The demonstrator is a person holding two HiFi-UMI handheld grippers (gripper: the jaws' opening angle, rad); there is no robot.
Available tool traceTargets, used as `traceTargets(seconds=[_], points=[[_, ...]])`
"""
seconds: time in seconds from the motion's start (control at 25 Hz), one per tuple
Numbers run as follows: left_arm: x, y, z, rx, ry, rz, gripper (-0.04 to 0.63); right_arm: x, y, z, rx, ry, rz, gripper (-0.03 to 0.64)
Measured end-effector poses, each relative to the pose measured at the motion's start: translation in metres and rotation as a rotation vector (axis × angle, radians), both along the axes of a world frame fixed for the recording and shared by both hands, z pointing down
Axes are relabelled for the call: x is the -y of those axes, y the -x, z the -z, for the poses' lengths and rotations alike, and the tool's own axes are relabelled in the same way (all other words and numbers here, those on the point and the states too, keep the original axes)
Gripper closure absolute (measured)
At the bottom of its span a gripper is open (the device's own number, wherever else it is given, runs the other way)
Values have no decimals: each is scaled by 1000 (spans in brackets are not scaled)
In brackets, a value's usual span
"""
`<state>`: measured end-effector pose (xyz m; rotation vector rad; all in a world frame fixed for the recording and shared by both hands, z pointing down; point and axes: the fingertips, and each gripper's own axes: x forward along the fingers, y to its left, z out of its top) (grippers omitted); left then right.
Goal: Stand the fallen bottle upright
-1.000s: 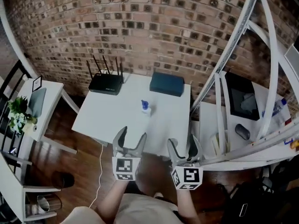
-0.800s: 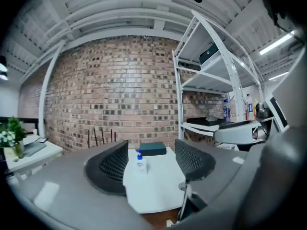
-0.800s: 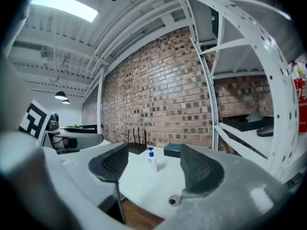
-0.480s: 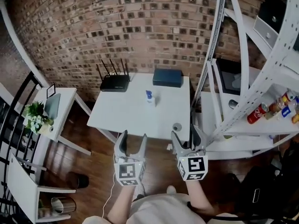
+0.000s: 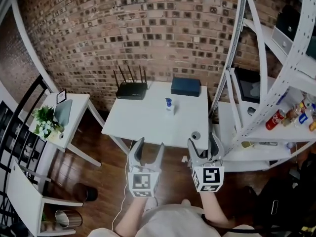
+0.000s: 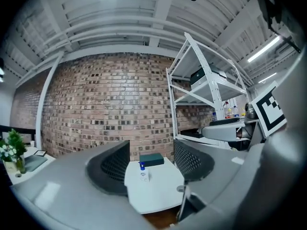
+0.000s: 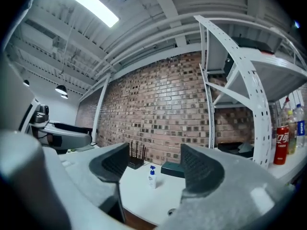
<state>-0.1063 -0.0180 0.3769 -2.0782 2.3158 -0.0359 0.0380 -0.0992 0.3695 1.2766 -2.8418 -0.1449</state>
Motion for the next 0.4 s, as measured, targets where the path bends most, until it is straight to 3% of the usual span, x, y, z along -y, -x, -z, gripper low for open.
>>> traceTargets(seconds=[0.4], points=[[-19,9,-18,-51,8,-18,311,-27,14,-14,-53,25,6,302]])
